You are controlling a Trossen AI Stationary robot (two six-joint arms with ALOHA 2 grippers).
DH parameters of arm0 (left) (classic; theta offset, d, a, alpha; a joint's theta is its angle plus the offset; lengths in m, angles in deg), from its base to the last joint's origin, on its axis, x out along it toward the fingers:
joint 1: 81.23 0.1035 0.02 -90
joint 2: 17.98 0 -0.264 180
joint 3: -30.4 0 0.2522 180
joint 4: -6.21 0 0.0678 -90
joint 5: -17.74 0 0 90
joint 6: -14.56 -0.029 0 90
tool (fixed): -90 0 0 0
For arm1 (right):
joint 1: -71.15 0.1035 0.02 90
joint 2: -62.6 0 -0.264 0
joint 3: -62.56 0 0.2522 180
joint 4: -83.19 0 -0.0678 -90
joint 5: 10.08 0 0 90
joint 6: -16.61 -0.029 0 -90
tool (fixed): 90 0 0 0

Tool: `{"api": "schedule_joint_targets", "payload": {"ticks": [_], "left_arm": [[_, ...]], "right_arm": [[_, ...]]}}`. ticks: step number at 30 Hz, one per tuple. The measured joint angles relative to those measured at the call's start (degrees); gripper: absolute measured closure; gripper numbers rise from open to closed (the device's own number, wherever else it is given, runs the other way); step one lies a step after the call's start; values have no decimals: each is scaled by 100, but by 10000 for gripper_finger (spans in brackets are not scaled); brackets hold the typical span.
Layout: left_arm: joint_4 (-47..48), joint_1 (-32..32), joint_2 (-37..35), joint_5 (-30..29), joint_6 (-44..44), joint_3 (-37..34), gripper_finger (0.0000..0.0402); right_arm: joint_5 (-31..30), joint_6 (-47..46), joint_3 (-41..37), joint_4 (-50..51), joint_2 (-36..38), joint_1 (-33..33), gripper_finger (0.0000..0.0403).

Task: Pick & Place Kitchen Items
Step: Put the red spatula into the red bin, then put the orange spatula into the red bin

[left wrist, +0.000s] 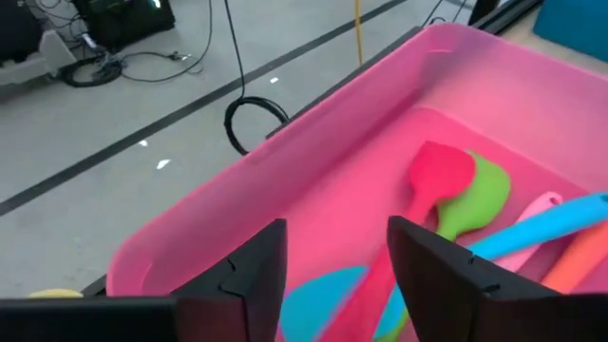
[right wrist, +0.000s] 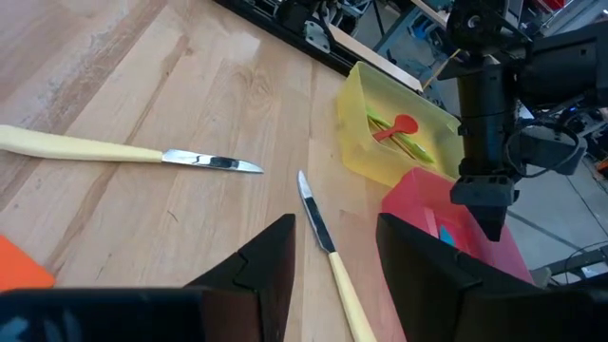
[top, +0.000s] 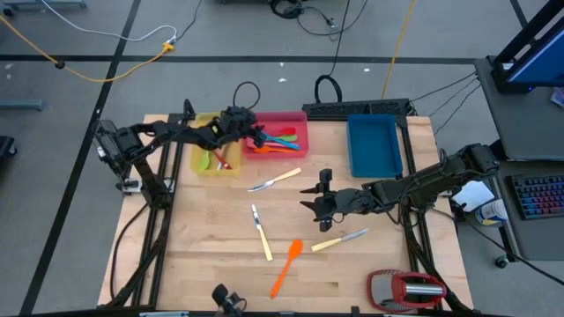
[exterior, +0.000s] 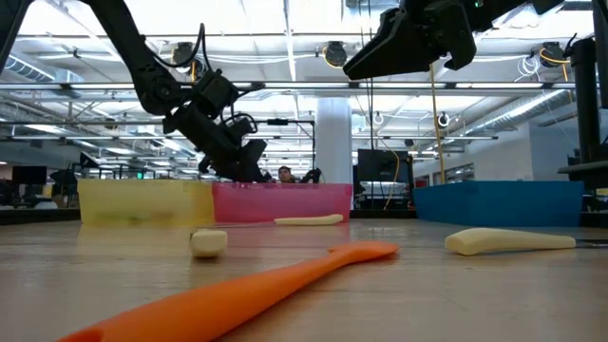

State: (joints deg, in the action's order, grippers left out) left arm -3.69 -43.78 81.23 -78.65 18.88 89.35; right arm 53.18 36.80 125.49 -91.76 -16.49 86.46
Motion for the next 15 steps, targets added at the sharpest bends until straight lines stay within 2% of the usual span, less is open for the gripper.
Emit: {"api": "schedule_joint_targets", "payload": {"ticks": [5, 9, 15], "left_arm": [[-4, 87, 0, 320, -56, 0, 184], [-62, 92, 0, 336, -230, 0, 163], [-254, 2, 0, 338, -143, 0, 158]], "right_arm": [[0, 0, 0, 0, 0, 0, 261], [0, 0, 0, 2, 0, 0, 263], [2, -100, 0, 0, 0, 0, 262]]}}
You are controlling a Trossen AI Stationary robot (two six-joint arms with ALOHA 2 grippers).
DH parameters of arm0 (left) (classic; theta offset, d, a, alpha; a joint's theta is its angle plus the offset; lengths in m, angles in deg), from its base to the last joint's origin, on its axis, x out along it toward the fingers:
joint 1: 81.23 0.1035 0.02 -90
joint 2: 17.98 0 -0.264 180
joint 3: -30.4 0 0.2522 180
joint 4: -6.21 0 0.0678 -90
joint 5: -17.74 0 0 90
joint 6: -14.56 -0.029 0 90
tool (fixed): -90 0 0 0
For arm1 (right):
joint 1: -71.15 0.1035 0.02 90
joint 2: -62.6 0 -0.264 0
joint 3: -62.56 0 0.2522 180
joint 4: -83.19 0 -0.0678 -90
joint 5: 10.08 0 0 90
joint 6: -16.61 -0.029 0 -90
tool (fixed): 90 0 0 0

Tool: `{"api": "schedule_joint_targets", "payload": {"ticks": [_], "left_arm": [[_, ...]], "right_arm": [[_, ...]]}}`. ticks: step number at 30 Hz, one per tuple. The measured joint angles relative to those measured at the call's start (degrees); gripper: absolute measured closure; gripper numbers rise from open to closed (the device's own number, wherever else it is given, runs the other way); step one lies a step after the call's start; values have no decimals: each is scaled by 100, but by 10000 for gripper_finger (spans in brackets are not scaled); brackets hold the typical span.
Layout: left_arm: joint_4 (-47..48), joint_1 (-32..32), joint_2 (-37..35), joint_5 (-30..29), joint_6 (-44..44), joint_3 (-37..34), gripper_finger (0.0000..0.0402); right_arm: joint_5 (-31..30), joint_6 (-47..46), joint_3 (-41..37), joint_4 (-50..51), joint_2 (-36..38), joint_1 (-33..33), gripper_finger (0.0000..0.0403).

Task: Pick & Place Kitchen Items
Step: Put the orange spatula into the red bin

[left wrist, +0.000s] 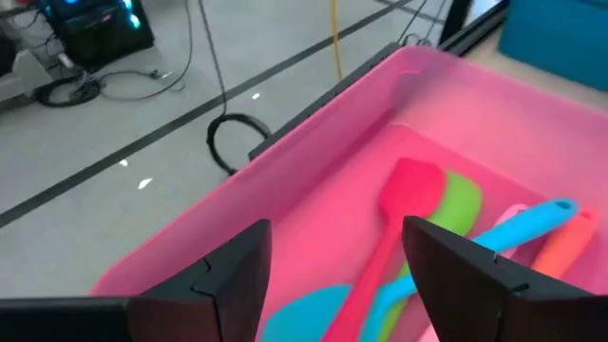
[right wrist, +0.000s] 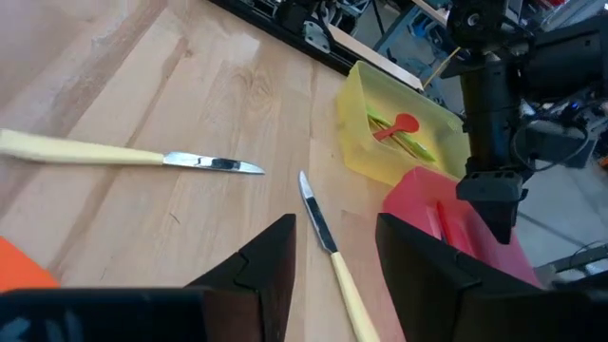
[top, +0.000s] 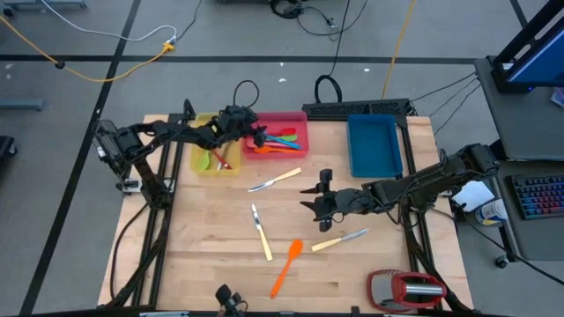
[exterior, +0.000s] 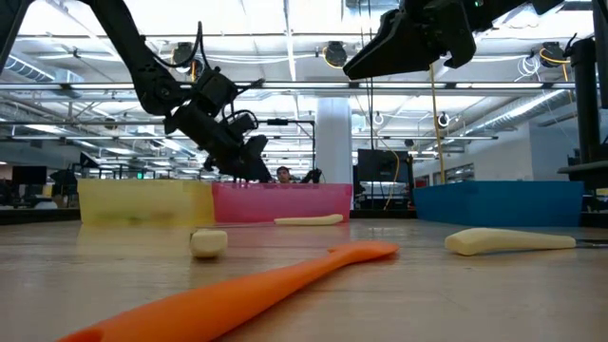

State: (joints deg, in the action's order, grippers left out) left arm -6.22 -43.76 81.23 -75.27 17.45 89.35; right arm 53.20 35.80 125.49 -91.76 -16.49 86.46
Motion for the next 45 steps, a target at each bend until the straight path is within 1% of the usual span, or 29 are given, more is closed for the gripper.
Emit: {"api": "schedule_joint_targets", "payload": {"ticks": [2, 4, 9, 13, 21, 26, 29, 33, 35, 37, 40, 42, 45], "left_arm": [[-111, -108, 0, 18, -10, 0, 158], [-308, -225, 0, 153, -15, 0, 158], [-1148, -633, 0, 640, 16, -2, 158], [-1741, -1047, 0, 878, 63, -2, 158], [-1840, -2027, 0, 955, 139, -2, 158], [-1754, -2740, -48, 947, 169, -2, 158], [-1736, -3196, -70, 708, 308, -2, 158], [-1710, -3834, -68, 395, 604, -4, 158], [-1539, -4182, -68, 64, 770, -2, 158], [-1286, -4547, -68, -403, 958, -2, 158], [-778, -5105, -68, -1107, 1355, 134, 159], [-163, -5464, -68, -1584, 1711, 347, 165], [936, -5960, -66, -2067, 2345, 807, 185]], "right_arm": [[29, -190, 0, 0, 0, 0, 263], [203, -343, 0, -1, 0, 0, 264], [923, -223, 0, -2, 0, 2, 262], [1011, -206, 0, -2, 0, 2, 265], [1755, -554, 0, -2, 0, 7, 266], [1803, -654, 0, -31, -16, 20, 255], [1819, -654, 0, -42, -68, 29, 242], [2192, -656, 0, -142, -196, 52, 224], [2393, -656, -4, -217, -299, 71, 217], [2549, -651, -4, -423, -421, 91, 214], [2577, -609, -4, -579, -619, 96, 214], [2618, -532, -4, -677, -744, 94, 217], [2694, -283, -4, -738, -902, 92, 222]]}}
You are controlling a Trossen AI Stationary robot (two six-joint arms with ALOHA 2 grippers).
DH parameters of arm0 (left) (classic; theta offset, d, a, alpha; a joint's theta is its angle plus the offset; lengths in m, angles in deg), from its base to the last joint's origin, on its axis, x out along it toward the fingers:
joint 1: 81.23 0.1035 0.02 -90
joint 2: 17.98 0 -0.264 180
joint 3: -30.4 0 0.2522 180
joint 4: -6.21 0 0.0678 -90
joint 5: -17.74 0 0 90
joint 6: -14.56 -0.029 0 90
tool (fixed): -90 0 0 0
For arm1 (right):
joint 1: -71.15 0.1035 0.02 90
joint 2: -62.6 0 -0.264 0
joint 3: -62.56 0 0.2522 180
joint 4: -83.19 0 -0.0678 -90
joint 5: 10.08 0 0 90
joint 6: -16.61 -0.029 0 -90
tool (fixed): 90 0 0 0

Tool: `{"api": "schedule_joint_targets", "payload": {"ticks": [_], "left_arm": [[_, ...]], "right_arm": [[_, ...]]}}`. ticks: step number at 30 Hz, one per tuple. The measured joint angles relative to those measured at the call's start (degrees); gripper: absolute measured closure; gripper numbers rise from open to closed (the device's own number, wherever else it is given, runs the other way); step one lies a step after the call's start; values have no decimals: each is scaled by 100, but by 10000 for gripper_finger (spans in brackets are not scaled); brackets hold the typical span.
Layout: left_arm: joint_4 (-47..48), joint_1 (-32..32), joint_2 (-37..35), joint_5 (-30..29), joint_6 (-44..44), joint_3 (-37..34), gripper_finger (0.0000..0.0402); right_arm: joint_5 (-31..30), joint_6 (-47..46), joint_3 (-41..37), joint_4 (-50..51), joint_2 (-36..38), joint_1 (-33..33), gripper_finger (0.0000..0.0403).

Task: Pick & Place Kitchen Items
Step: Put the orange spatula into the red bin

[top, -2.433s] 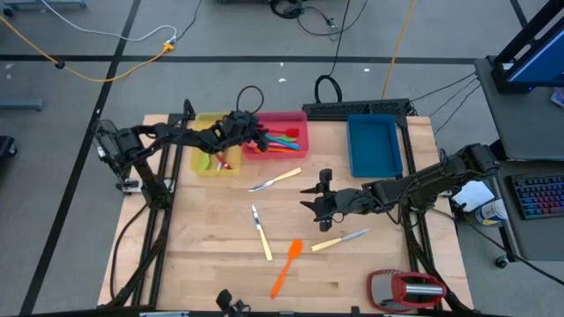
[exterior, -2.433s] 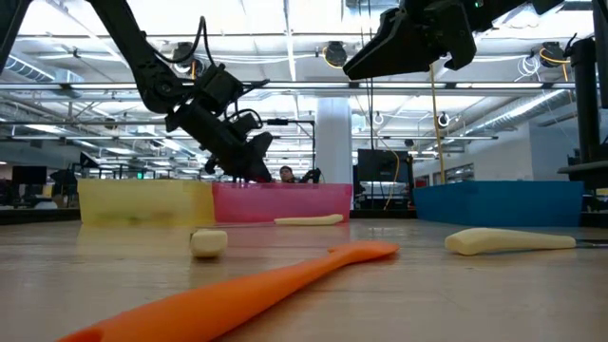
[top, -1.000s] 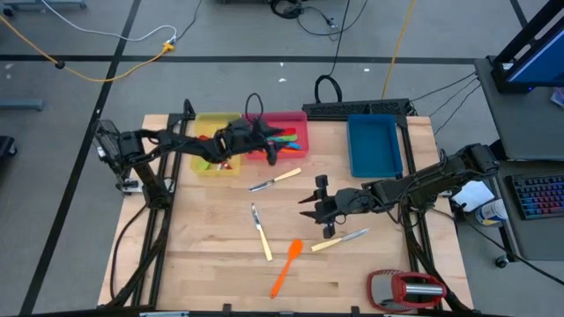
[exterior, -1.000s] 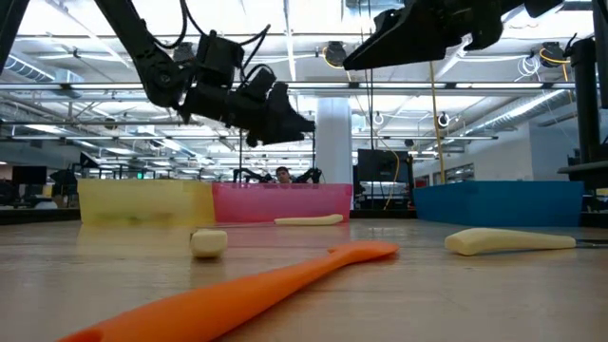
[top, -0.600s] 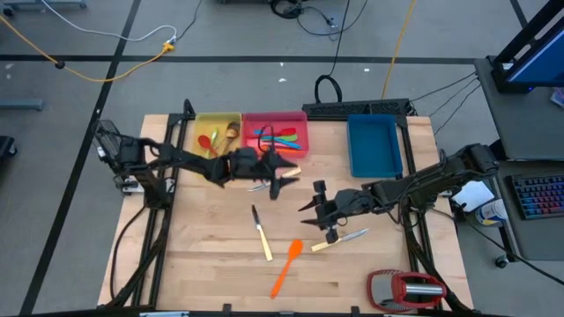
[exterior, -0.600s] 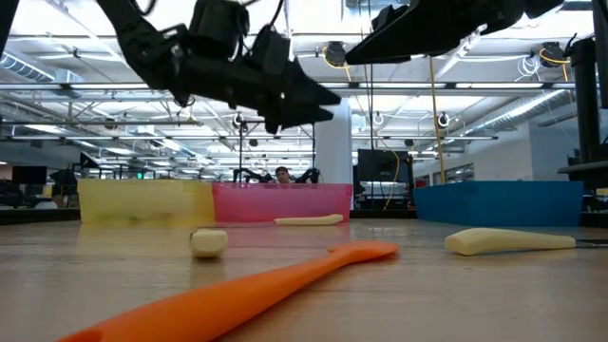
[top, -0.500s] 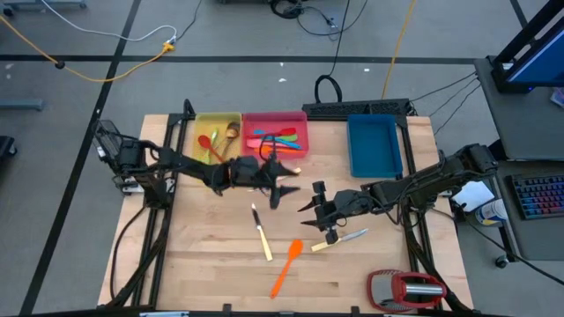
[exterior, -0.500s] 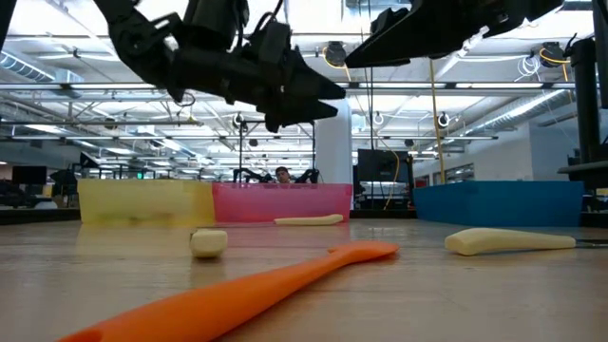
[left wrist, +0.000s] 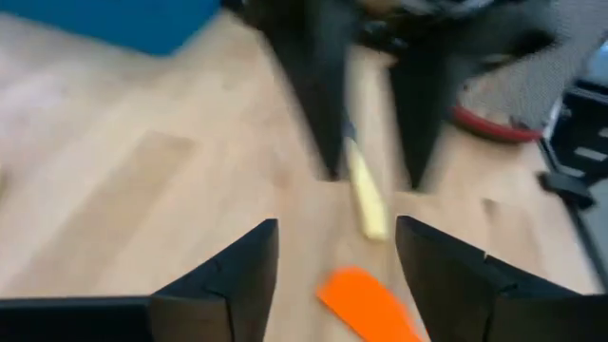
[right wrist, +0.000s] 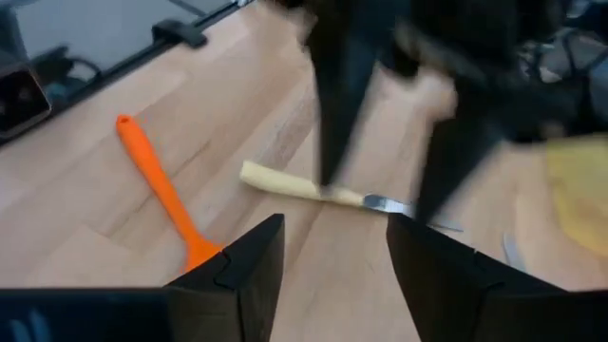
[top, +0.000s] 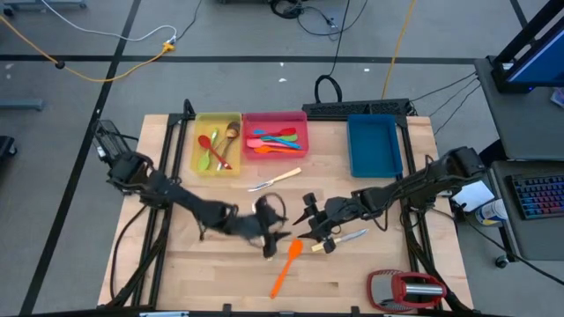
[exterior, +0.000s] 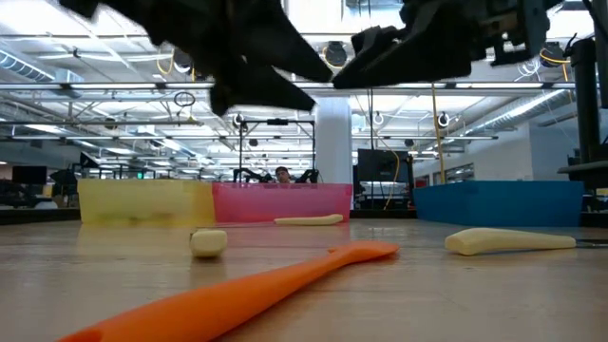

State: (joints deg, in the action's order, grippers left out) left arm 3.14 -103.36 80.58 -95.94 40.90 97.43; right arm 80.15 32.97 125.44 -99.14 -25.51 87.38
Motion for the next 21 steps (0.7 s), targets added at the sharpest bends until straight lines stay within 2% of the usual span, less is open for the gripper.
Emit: {"api": "schedule_joint_targets", "payload": {"ticks": [3, 8, 10, 14, 18, 21], "left_arm": [[824, -380, 0, -291, 602, 465, 211], [1119, -693, 0, -338, 1004, 869, 236], [1118, -727, 0, -337, 1009, 902, 239], [1425, -717, 0, -337, 1413, 904, 240], [2225, -746, 0, -333, 2114, 904, 241], [2610, -805, 0, -335, 2610, 904, 241]], "right_arm": [[438, 313, 0, -9, -158, -4, 225], [1413, 777, 4, -47, -472, -3, 224], [1623, 881, 3, -138, -657, -9, 221], [1761, 989, 4, -1049, -1169, -11, 216], [2613, 609, 19, -1804, -1712, -13, 216], [3034, 277, 128, -1838, -1987, -6, 216]]}}
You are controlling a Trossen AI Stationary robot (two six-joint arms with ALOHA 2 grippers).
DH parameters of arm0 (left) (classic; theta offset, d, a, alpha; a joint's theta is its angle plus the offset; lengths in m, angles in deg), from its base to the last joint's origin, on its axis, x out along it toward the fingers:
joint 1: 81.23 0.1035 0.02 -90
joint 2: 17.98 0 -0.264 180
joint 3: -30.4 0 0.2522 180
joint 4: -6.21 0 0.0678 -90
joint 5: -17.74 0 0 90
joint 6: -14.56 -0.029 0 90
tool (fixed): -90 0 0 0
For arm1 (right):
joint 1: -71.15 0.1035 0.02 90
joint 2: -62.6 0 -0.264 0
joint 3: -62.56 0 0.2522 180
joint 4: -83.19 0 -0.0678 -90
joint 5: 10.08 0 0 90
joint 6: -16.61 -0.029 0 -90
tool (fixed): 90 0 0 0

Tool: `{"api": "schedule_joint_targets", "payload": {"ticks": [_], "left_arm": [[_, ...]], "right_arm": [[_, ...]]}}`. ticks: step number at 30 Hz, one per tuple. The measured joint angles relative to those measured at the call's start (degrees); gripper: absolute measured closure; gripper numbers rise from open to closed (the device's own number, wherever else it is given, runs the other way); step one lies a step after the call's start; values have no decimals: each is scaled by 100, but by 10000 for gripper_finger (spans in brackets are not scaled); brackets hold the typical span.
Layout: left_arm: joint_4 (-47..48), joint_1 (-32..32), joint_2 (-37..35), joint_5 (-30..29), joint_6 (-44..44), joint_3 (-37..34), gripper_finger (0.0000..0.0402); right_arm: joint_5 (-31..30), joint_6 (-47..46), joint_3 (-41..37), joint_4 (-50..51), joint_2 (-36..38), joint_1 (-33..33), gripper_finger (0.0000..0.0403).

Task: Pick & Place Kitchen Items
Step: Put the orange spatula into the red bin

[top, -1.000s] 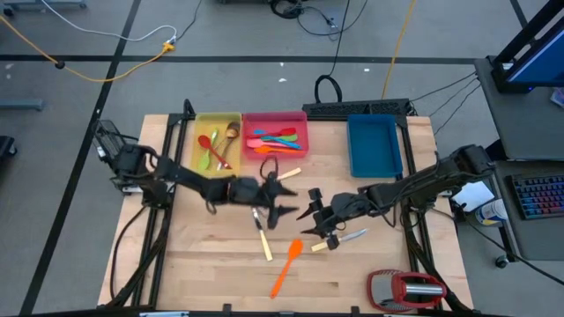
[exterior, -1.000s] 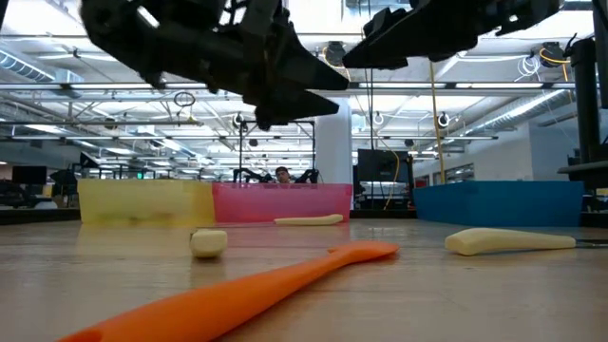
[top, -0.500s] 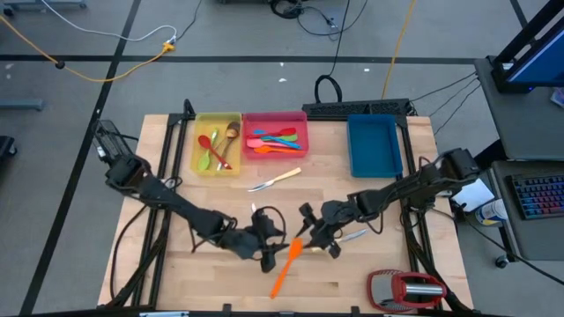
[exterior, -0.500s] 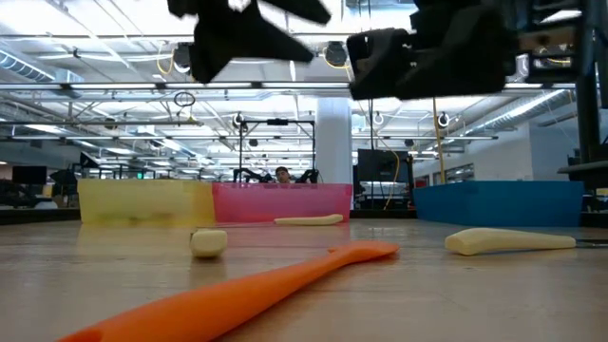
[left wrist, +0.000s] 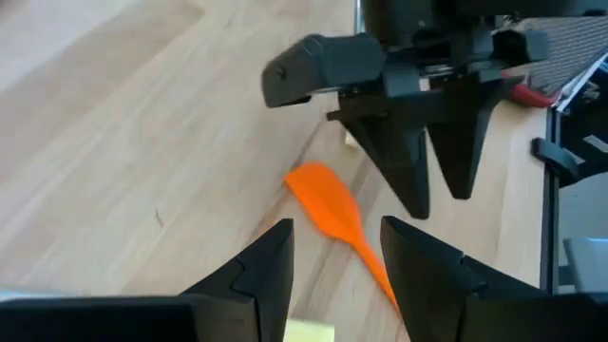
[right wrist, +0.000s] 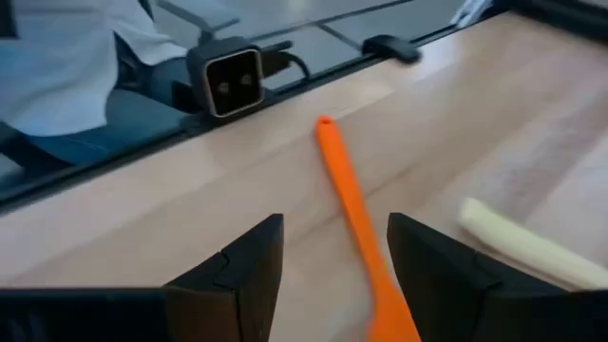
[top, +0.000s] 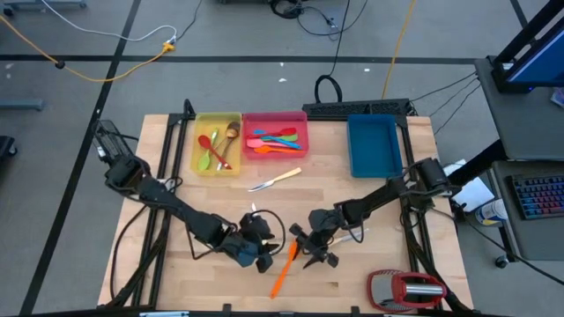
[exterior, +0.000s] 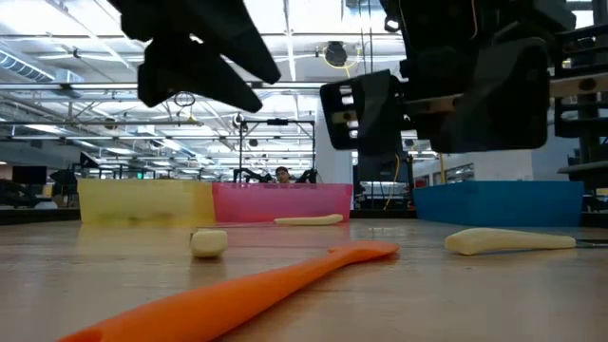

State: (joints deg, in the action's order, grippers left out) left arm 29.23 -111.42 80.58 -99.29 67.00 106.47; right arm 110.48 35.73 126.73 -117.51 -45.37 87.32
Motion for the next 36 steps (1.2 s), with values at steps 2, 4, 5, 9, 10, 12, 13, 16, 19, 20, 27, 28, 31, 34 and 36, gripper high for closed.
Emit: {"api": "schedule_joint_targets", "payload": {"ticks": [2, 4, 5, 9, 10, 12, 13, 16, 19, 20, 27, 28, 31, 34, 36], "left_arm": [[119, -25, 0, -3, 171, 0, 241], [107, -23, 0, -20, 263, 0, 241], [85, -21, 0, -28, 280, 0, 241], [-5, -13, 0, 42, 277, 0, 241], [-5, -19, 0, 58, 283, 0, 241], [0, -21, 0, 100, 325, 0, 241], [4, -21, 0, 114, 326, 0, 241], [29, -21, 0, 186, 404, 0, 241], [30, -17, 0, 332, 805, 0, 241], [30, -17, 0, 382, 899, 0, 241], [38, -28, 0, 553, 925, 0, 241], [37, -28, 0, 553, 922, 0, 241], [17, -28, 0, 553, 901, 0, 241], [15, -28, 0, 555, 898, 0, 241], [22, -28, 0, 553, 870, 0, 241]], "right_arm": [[124, -19, 105, -8, -147, 16, 216], [103, 0, 220, -1, -267, 41, 216], [113, -5, 303, 12, -341, 41, 216], [102, -41, 670, 90, -582, 73, 216], [81, -42, 760, 116, -618, 79, 216], [73, -69, 906, 260, -655, 103, 216], [22, -78, 961, 371, -657, 122, 216], [-417, 21, 1098, 698, -668, 259, 216], [-936, 183, 1199, 940, -666, 404, 216], [-1108, 179, 1205, 963, -666, 439, 216], [-1241, -180, 1205, 1199, -664, 456, 216], [-1250, -182, 1205, 1305, -664, 454, 216], [-1248, -200, 1205, 1466, -731, 436, 216], [-1241, -336, 1200, 1429, -913, 410, 216], [-1216, -376, 1212, 1236, -1083, 368, 216]]}}
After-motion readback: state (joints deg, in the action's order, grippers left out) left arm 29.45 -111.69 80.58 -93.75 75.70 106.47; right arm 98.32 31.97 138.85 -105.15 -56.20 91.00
